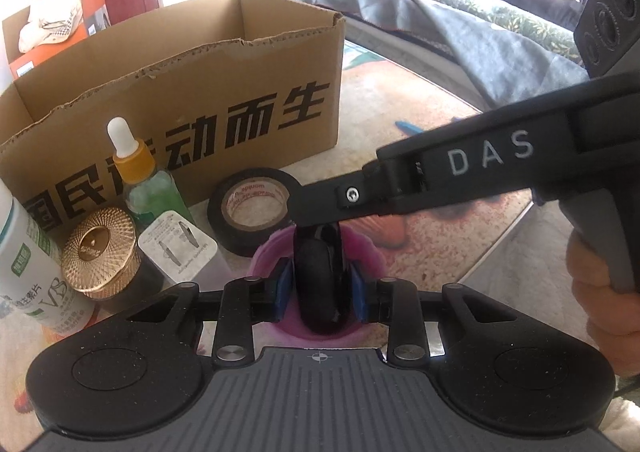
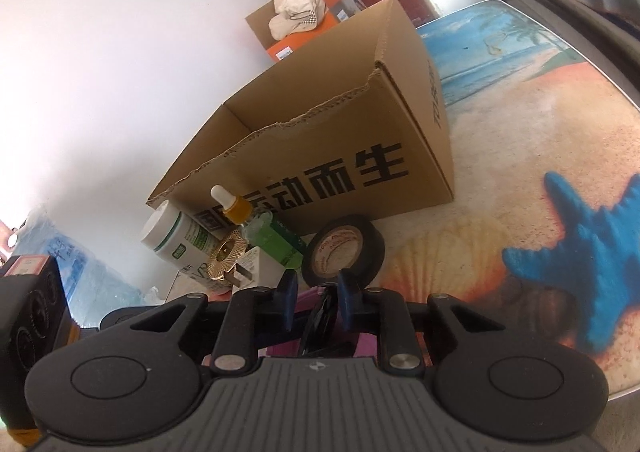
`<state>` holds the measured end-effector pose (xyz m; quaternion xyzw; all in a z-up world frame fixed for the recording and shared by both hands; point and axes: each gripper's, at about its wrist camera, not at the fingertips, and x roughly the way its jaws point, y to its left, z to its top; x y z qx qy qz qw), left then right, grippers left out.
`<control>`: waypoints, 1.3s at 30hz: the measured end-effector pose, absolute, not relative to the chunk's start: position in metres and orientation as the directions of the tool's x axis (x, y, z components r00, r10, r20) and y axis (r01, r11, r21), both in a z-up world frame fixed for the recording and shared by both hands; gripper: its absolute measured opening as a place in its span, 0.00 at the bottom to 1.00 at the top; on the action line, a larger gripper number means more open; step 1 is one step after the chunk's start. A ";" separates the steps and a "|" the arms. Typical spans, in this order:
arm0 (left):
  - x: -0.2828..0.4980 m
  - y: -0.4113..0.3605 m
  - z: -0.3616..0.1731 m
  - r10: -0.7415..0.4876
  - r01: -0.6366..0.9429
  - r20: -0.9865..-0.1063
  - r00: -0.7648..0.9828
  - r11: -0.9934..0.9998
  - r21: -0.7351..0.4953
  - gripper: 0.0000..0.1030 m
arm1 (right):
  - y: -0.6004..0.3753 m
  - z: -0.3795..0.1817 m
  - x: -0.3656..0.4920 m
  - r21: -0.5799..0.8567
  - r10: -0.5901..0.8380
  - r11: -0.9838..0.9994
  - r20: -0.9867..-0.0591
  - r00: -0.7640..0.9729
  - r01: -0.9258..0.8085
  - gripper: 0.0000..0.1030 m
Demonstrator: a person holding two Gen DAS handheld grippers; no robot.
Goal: Organize rigid objects
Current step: 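Grasp the remaining black cylinder in the bowl with the right tool, then carry the black cylinder into the box and open the right tool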
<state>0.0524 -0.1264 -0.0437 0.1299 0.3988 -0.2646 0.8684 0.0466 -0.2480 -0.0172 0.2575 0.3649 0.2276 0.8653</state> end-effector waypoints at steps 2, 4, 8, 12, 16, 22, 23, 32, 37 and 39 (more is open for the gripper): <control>0.054 -0.127 -0.045 -0.363 0.565 -0.759 0.540 0.825 0.007 0.29 | -0.247 -0.017 0.047 0.611 0.583 0.764 -0.517 0.627 -0.207 0.23; 0.054 -0.127 -0.045 -0.366 0.565 -0.755 0.543 0.825 0.006 0.28 | -0.246 -0.019 0.049 0.610 0.583 0.766 -0.525 0.621 -0.203 0.23; 0.054 -0.128 -0.045 -0.362 0.561 -0.749 0.555 0.828 0.016 0.23 | -0.243 -0.025 0.052 0.626 0.595 0.756 -0.537 0.598 -0.190 0.23; 0.054 -0.125 -0.041 -0.373 0.562 -0.740 0.560 0.827 0.009 0.19 | -0.239 -0.023 0.050 0.624 0.597 0.757 -0.538 0.595 -0.196 0.23; 0.049 -0.122 -0.035 -0.382 0.563 -0.720 0.580 0.826 0.015 0.18 | -0.234 -0.014 0.045 0.606 0.591 0.766 -0.530 0.608 -0.216 0.22; 0.036 -0.113 -0.009 -0.400 0.557 -0.667 0.629 0.830 0.028 0.18 | -0.228 0.015 0.035 0.574 0.579 0.780 -0.509 0.637 -0.250 0.22; 0.035 -0.110 -0.003 -0.404 0.555 -0.655 0.639 0.832 0.029 0.18 | -0.226 0.022 0.033 0.567 0.578 0.782 -0.503 0.643 -0.259 0.22; 0.036 -0.085 0.070 -0.407 0.512 -0.526 0.747 0.856 0.064 0.18 | -0.202 0.103 0.037 0.460 0.601 0.784 -0.399 0.692 -0.416 0.22; 0.063 -0.071 0.103 -0.367 0.460 -0.489 0.791 0.884 0.081 0.18 | -0.183 0.144 0.068 0.415 0.645 0.757 -0.353 0.677 -0.504 0.22; 0.082 -0.064 0.109 -0.342 0.436 -0.497 0.797 0.896 0.082 0.18 | -0.175 0.153 0.088 0.418 0.664 0.743 -0.357 0.657 -0.523 0.22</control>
